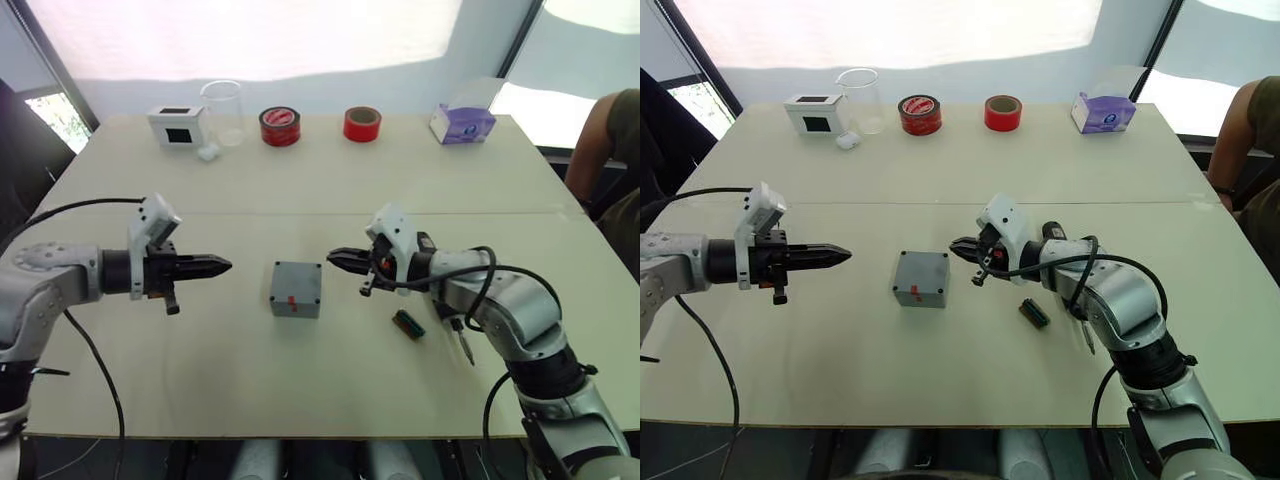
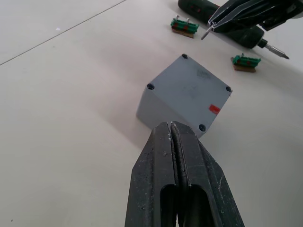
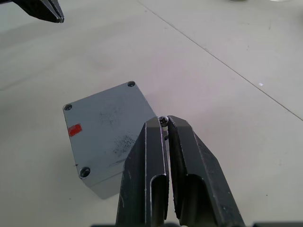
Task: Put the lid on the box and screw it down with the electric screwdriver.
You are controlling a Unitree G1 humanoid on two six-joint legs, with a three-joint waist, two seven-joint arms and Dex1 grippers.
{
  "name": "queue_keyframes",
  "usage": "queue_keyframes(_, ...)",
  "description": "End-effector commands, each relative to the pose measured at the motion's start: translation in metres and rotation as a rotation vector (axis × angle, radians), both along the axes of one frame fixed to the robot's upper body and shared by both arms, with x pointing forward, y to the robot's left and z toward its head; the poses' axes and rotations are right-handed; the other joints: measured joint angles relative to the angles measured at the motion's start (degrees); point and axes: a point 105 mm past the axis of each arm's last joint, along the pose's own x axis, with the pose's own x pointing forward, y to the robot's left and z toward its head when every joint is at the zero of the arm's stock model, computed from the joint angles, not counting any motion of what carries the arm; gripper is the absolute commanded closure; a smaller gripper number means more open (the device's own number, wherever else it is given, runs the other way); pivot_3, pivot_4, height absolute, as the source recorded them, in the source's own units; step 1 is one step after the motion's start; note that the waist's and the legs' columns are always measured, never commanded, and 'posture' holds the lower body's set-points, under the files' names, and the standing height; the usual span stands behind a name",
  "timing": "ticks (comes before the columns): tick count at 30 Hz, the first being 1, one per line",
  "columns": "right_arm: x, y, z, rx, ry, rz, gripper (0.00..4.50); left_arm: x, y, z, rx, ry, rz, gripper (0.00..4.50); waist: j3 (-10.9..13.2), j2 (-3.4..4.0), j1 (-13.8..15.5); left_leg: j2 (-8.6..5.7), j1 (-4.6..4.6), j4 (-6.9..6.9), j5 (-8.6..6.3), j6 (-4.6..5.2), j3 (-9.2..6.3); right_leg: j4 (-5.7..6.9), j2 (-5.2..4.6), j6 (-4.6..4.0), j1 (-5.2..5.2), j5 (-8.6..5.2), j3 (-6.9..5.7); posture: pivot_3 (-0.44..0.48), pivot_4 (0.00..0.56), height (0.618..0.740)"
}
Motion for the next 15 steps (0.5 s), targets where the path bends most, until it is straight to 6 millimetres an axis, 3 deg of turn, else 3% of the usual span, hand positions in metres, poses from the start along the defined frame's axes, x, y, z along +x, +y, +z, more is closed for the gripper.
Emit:
queue_keyframes(1,-0.003,0.011,0.009,0.013,-0.048,0.058,4.38,-0.006,-0.005,0.009,-0.016,-0.038,-0.007,4.5,0.0,0.0,-0.1,0.02,0.01,0.0,0.0,0.0,0.0,0.0,0.01,0.0,0.0,0.0,0.01,0.0,0.15,0.74)
queue_keyframes(15,0.007,0.014,-0.002,-0.016,-0.051,0.043,4.38,-0.01,-0.012,0.009,-0.017,-0.036,-0.014,4.5,0.0,0.0,0.0,0.04,0.02,-0.02,0.02,-0.04,-0.01,0.02,0.03,0.0,-0.04,0.0,0.01,0.0,0.15,0.74)
